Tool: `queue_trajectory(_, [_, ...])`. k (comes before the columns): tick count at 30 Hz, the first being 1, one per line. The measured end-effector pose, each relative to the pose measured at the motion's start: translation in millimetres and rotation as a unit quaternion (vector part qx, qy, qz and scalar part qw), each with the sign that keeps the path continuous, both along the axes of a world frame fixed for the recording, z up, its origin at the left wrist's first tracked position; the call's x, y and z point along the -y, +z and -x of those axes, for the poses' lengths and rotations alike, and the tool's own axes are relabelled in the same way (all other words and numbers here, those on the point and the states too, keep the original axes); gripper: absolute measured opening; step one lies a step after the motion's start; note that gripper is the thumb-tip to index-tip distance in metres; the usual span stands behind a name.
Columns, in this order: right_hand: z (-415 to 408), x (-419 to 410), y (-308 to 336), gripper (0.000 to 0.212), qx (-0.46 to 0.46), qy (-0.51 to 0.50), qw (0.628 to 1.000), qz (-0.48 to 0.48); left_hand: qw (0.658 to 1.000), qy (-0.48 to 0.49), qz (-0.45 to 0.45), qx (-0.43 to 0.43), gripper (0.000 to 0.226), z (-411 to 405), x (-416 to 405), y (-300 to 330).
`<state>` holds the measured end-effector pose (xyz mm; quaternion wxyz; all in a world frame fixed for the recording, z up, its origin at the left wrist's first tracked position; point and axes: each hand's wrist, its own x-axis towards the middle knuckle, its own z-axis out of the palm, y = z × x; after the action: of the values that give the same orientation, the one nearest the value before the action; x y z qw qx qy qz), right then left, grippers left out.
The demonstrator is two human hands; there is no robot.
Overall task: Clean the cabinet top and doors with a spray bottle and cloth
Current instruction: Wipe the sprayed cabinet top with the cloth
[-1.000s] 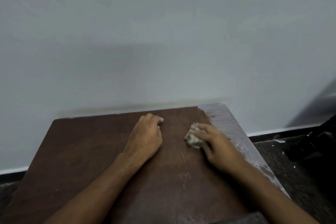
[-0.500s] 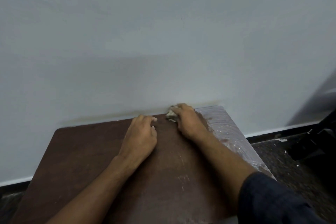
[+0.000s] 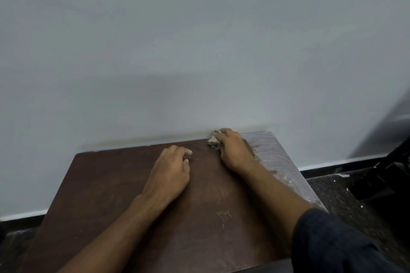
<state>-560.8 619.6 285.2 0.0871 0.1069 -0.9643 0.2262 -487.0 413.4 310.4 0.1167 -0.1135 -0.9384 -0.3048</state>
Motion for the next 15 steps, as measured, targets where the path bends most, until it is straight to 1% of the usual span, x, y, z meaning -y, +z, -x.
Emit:
queue_trajectory(4, [-73.4, 15.9, 14.1, 0.034, -0.016, 0.125, 0.991, 0.036, 1.000, -0.005, 0.008, 0.000, 0.025, -6.2, -12.3, -7.2])
queue_trajectory(6, [-116.6, 19.0, 17.8, 0.037, 0.005, 0.198, 0.979, 0.055, 1.000, -0.018, 0.005, -0.008, 0.024, -11.5, -20.1, -10.9])
queue_trajectory(8, [-133.4, 9.3, 20.0, 0.043, 0.016, 0.230, 0.972, 0.041, 0.999, -0.034, 0.002, -0.009, 0.022, -19.8, -26.3, -12.5])
queue_trajectory(10, [-122.5, -8.7, 20.1, 0.036, -0.005, 0.193, 0.981, 0.039, 0.999, -0.049, 0.008, -0.009, 0.020, -29.9, -30.2, -12.8])
queue_trajectory(12, [-98.3, -24.5, 14.1, 0.030, -0.020, 0.092, 0.994, 0.059, 0.999, -0.046, 0.010, -0.011, 0.020, -38.7, -30.1, -13.0])
queue_trajectory(14, [-87.3, -25.7, 5.1, 0.035, -0.023, 0.002, 0.998, 0.053, 0.999, -0.031, 0.002, -0.010, 0.020, -45.8, -26.8, -12.7])
queue_trajectory(15, [-92.3, -19.6, 3.2, 0.037, -0.028, -0.012, 0.998, 0.050, 1.000, -0.021, -0.002, -0.010, 0.021, -48.5, -24.4, -12.7])
